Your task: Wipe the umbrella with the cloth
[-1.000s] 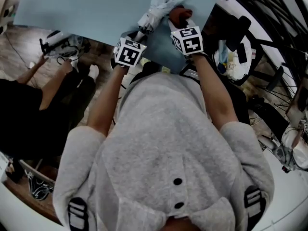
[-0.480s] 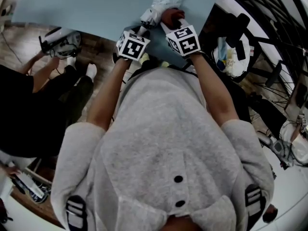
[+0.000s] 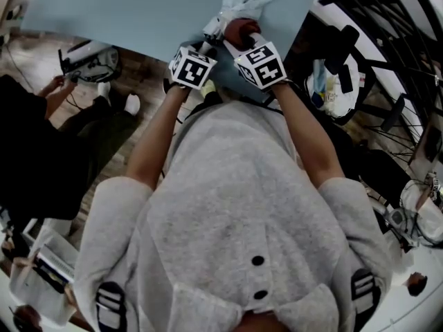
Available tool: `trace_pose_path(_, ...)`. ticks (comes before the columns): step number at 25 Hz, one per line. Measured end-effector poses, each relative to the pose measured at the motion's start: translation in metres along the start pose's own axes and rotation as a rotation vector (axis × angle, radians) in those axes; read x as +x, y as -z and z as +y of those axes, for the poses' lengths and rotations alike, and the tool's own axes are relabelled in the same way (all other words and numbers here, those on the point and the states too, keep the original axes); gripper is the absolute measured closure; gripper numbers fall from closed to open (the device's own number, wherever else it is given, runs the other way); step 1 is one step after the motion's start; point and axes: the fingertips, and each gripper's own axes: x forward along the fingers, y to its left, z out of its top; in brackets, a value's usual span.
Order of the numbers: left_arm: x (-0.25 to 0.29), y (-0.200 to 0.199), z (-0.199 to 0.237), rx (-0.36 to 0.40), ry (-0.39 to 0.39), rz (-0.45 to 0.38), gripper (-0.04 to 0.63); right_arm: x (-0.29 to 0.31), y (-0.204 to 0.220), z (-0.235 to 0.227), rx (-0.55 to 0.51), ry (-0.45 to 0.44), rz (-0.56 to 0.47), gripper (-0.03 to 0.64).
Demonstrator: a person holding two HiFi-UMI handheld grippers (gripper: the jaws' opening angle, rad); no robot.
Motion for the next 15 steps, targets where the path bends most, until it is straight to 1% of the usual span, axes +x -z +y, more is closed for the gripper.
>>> trace_pose_path(6,0.0,0.004,-0.001,-0.008,0.001,0.006,0.44,0.0,-0.005,0.014,-0.021,-0.055,0.009,0.539)
trace_pose_path(15,-0.003,0.0,0.0,-0.007,0.014,-0.016,0.44,0.002,-0.015,0.022,-0.038,-0.072,0.017,0.54)
